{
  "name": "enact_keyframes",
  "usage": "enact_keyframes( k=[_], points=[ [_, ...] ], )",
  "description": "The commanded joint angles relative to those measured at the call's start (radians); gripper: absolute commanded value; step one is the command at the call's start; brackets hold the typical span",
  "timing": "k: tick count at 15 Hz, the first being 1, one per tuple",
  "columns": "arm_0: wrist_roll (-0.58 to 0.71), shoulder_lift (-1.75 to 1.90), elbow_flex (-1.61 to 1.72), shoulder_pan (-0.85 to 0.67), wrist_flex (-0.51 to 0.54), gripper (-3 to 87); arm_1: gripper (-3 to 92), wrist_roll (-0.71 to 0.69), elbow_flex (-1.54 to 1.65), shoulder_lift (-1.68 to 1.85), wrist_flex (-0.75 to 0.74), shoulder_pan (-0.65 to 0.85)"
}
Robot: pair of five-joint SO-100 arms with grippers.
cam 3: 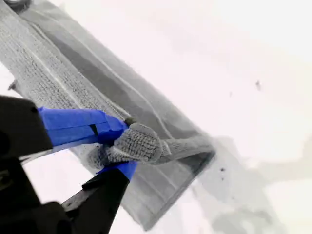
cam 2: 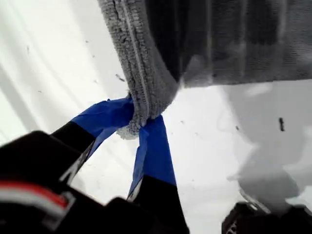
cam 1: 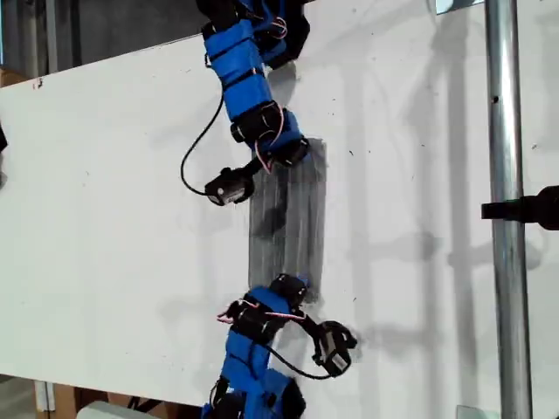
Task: Grasp corners of a towel and fold twice.
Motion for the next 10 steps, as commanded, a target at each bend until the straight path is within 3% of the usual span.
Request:
enact_keyframes(
  k=[1, 7, 10],
  points=[
    [0.091, 0.078, 0.057, -0.173, -0.018, -1.8, -0.2, -0.066, 0.074, 0.12, -0.002, 0.15],
    [0.106, 0.072, 0.235, -0.308, -0.156, -1.8, -0.2, -0.259, 0.121, 0.127, -0.069, 0.359],
    [0.052, 0.087, 0.33, -0.264, -0.19, -1.8, -0.2, -0.184, 0.153, 0.034, -0.106, 0.21]
  ],
)
